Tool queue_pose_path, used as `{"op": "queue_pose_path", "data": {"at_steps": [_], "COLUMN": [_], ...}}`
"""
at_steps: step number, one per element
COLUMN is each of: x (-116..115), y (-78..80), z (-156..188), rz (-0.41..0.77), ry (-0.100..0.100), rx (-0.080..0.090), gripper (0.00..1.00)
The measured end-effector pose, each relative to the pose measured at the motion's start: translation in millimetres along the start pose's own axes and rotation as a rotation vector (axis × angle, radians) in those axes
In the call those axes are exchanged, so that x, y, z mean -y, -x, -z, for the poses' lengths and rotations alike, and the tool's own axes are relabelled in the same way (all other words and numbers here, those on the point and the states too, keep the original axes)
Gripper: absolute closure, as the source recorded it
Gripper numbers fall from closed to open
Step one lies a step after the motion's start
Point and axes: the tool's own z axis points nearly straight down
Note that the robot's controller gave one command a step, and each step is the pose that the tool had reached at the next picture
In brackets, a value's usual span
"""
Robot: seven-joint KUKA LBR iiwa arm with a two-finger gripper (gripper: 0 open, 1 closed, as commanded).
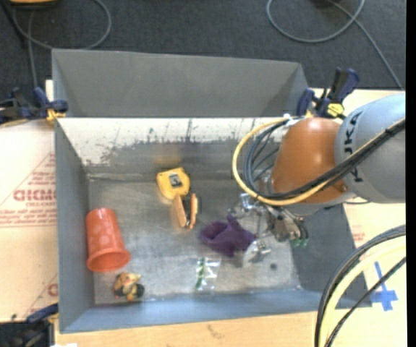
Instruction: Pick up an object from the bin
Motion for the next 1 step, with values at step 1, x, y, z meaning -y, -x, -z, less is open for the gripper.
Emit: {"op": "queue_pose_path", "data": {"at_steps": [1], "x": [-0.3], "y": [-11.8], "z": [-23.1], "rz": [-0.096], "ry": [0.001], "rx": [-0.006], "gripper": [0.00]}}
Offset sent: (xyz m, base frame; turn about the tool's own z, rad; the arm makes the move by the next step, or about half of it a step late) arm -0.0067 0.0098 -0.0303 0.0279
